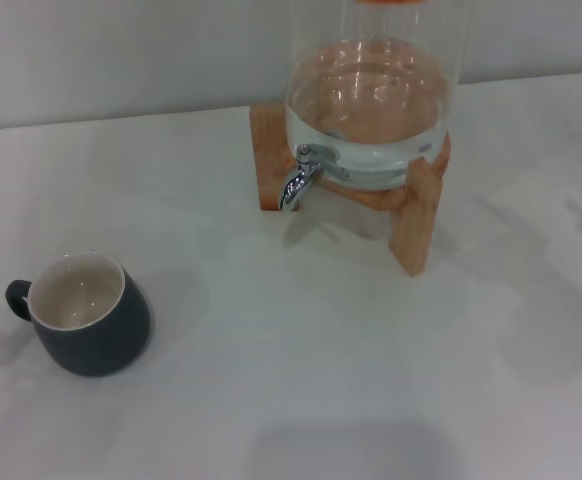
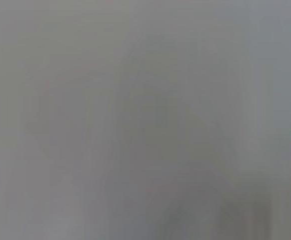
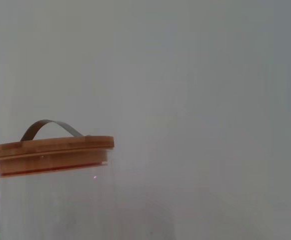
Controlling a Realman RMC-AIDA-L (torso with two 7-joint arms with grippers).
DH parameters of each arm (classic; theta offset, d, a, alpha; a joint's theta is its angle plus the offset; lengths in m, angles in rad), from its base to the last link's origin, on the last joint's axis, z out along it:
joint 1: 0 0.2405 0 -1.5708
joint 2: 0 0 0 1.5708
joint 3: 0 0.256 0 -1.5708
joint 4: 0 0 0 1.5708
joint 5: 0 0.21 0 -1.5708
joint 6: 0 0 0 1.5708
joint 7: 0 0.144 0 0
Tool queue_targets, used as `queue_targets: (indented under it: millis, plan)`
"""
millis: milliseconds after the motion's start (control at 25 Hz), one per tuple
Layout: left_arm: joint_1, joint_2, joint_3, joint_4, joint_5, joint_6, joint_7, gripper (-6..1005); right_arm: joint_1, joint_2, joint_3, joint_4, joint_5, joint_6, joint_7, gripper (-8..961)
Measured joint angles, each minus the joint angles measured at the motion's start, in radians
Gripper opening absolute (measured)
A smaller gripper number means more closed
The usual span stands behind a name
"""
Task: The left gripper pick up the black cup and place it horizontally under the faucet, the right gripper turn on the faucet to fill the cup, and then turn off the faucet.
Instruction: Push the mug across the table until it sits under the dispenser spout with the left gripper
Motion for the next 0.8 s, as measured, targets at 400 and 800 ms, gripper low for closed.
queue_targets:
  millis: [400, 800]
  plan:
    - [-0.006, 0.001, -0.002, -0.018, -0.023, -0.005, -0.009, 880, 0.003, 0.000, 0.009, 0.008, 0.000, -0.001, -0.001, 748]
    - [0.004, 0.001, -0.003, -0.093, -0.046, -0.016, 0.056, 880, 0.004, 0.000, 0.011, 0.009, 0.000, -0.001, -0.001, 747]
